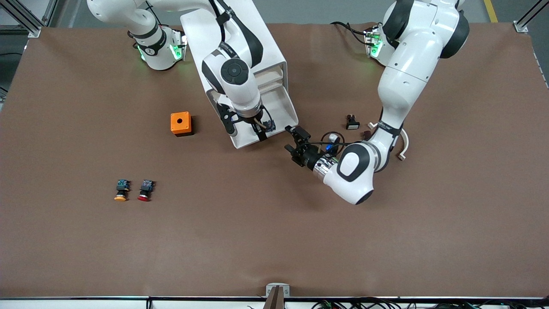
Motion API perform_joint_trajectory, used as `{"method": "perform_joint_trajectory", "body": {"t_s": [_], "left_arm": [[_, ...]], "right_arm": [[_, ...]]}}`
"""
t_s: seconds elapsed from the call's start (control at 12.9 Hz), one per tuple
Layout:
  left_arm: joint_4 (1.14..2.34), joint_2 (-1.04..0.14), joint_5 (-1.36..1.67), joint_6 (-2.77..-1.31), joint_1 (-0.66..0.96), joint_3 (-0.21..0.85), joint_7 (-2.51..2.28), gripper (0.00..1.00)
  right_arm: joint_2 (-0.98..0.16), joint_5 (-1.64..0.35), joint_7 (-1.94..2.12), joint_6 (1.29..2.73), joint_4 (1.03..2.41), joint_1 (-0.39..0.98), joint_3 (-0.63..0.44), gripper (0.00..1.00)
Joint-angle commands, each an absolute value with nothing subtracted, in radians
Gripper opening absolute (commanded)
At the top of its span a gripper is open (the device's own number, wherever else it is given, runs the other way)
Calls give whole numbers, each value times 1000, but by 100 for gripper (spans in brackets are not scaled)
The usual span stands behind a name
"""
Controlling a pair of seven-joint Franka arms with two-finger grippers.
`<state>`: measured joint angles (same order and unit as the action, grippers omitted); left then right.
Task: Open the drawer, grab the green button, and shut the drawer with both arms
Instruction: 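Grasp the green button in the drawer with the right gripper, then carry the green button beside the red button with the right gripper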
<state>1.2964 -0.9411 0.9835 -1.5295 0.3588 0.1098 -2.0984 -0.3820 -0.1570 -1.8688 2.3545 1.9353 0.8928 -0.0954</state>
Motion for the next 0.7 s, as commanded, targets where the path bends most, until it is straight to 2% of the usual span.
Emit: {"method": "perform_joint_trajectory", "body": {"t_s": [0.0,0.39,0.46,0.62], "left_arm": [[1287,-894,870,-1507,356,112,-2091,99],[1238,-845,755,-1443,273,115,-2065,99],[1238,-818,756,-1443,247,115,-2063,99],[1239,-776,755,-1443,215,114,-2040,99]], "right_arm": [[-408,-140,-1902,2372,1922,919,-104,97],[-419,-141,-1893,2368,1902,940,-104,75],[-419,-141,-1893,2368,1902,945,-104,69],[-419,-144,-1888,2370,1901,945,-103,50]]}}
